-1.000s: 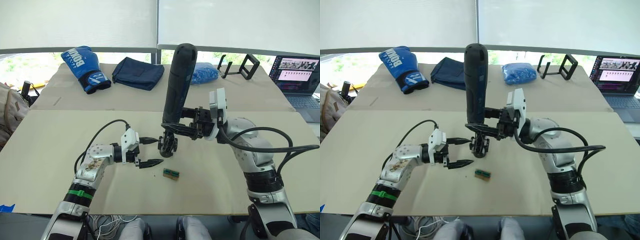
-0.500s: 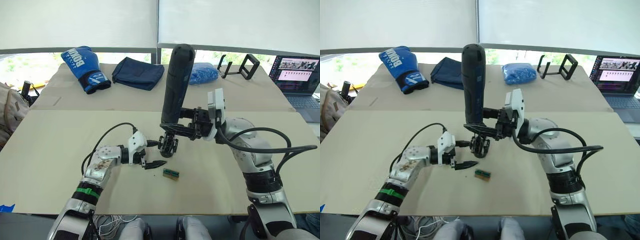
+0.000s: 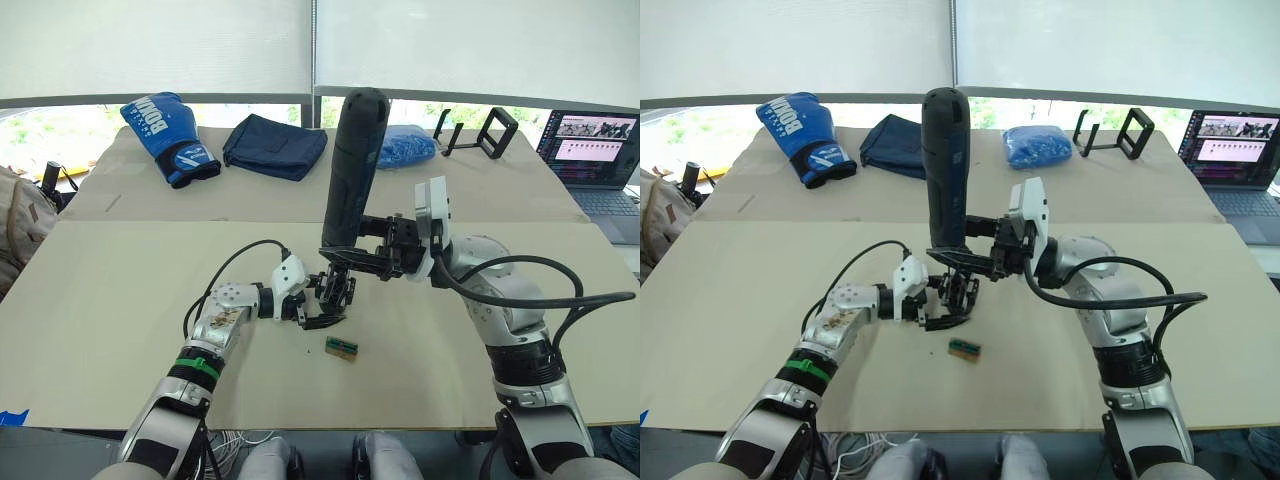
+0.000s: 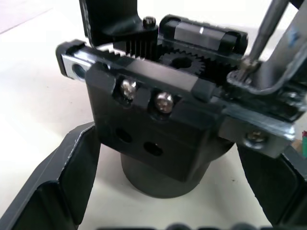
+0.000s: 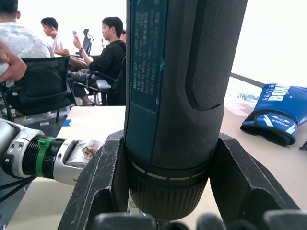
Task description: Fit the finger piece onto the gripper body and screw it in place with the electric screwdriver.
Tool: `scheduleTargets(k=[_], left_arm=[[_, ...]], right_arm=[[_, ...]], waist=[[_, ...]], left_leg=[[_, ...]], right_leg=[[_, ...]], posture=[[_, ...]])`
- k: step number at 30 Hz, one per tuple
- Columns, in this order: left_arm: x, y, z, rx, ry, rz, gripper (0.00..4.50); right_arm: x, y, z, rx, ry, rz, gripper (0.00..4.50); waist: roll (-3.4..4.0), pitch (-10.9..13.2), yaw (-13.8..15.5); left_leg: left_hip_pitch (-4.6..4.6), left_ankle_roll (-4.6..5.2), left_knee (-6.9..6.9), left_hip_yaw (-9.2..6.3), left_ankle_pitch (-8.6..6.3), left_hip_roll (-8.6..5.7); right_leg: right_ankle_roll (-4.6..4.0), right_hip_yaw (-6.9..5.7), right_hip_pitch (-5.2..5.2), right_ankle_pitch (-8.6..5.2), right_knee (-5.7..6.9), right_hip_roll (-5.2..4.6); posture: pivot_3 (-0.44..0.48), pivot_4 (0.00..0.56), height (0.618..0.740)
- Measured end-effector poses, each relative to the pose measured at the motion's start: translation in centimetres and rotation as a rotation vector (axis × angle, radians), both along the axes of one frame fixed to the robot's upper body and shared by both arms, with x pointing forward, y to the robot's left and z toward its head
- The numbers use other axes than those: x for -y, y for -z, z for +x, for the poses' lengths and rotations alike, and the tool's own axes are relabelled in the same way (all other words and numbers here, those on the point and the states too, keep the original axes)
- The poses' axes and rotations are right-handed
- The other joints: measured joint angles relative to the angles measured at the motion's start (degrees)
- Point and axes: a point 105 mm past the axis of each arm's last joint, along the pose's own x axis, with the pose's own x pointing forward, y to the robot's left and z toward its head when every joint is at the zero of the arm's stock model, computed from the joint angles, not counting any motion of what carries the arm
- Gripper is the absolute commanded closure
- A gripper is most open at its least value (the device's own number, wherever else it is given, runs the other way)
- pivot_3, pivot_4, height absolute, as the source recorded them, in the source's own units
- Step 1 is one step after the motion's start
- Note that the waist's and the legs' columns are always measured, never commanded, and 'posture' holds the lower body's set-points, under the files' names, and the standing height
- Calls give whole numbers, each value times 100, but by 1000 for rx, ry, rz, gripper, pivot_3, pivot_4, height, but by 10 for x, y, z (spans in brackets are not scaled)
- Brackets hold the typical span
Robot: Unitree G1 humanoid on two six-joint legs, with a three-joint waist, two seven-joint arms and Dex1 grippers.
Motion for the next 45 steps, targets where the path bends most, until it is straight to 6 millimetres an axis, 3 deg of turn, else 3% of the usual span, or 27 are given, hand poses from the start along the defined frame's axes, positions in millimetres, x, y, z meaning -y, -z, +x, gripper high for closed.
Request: scheduleTargets(k=[11,14,15,17,45], left_arm=[[11,2,5,-8,24,-11,0],[11,2,4,-7,29,-6,809],[11,2,4,-5,31,-5,1455],[11,2,4,1,31,-3,2085],[9,5,2,18,3,-2,2084]], right_arm=[[0,-1,-1,6,0,-1,2535],[0,-1,-1,6,1,-2,2535],[0,-1,-1,7,1,-2,2535],[0,-2,-1,11,6,-1,2535],[-8,2,5,9,47,-47,2535]], waist=[[-1,0,1],[-1,0,0],[-1,0,0],[-1,0,1],[-1,-2,-8]], left_leg=[[-1,1,2,-1,0,0],[-1,1,2,-1,0,0],[-1,1,1,-1,0,0],[0,1,1,-3,0,0],[16,1,-2,-3,-1,1]], right_leg=[[0,-1,0,0,1,-1],[0,0,0,0,0,-1],[0,0,0,0,0,-1],[0,-1,0,0,0,-2],[0,2,11,0,3,-3]], posture=[[0,150,740],[0,150,740],[0,150,740],[0,150,740],[0,150,740]])
